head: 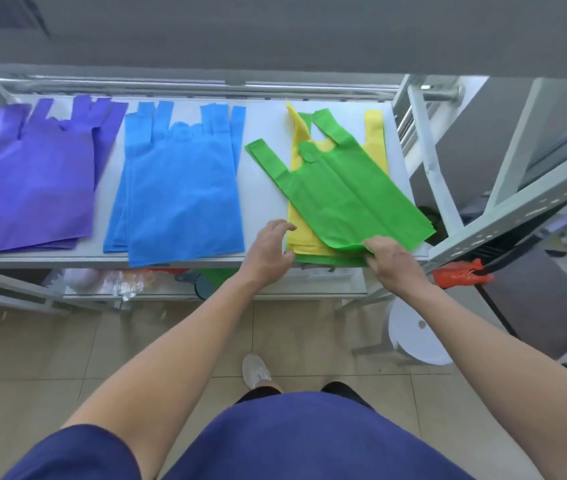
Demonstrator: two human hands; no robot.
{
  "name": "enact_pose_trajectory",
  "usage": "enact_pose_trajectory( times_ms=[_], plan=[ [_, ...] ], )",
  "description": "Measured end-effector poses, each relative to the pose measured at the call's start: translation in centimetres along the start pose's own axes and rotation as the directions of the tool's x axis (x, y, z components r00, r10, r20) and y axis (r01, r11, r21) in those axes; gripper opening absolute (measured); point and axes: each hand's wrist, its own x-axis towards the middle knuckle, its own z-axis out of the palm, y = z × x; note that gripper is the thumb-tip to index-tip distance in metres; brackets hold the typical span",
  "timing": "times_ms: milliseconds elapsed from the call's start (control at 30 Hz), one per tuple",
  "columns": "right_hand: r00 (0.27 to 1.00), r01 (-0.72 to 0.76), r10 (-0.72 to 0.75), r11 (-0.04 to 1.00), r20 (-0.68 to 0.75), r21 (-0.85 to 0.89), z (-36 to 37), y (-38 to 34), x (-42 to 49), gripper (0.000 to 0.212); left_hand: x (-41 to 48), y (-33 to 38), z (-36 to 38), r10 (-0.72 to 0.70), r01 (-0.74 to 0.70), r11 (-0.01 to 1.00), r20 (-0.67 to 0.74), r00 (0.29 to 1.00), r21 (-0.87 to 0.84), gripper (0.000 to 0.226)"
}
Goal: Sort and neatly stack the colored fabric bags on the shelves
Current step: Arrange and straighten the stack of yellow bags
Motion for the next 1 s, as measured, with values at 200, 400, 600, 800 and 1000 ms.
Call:
enact_pose_trajectory(
  times_ms=[200, 400, 600, 800, 1000],
  plan=[
    [0.992, -0.112, 0.087, 0.936, 0.088, 0.334, -3.4, 1.9, 2.2, 0.025, 2.5, 1.5, 2.6, 0.019, -0.031, 0.977, 0.059, 0.998, 0.209, 0.054],
    [0.981, -0.190, 0.158, 0.885, 0.111, 0.424, -4.3, 3.8, 3.9, 0.024, 2.9, 2.2, 3.7, 0.033, -0.049, 0.870, 0.041, 0.999, 0.491, 0.062],
    [0.956, -0.293, 0.266, 0.814, 0.126, 0.502, -4.8, 3.9, 4.7, 0.026, 3.5, 2.2, 4.2, 0.129, -0.102, 0.758, 0.006, 0.992, 0.644, 0.055],
    [0.908, -0.382, 0.396, 0.657, 0.135, 0.650, -5.4, 3.9, 5.2, 0.025, 4.1, 3.2, 5.1, -0.086, 0.153, 0.923, -0.198, 0.976, 0.353, 0.032],
    [0.885, -0.323, 0.465, 0.554, 0.037, 0.768, -5.5, 4.2, 4.9, 0.030, 5.1, 5.6, 6.0, -0.268, 0.229, 0.963, -0.389, 0.882, -0.143, 0.048]
  ],
)
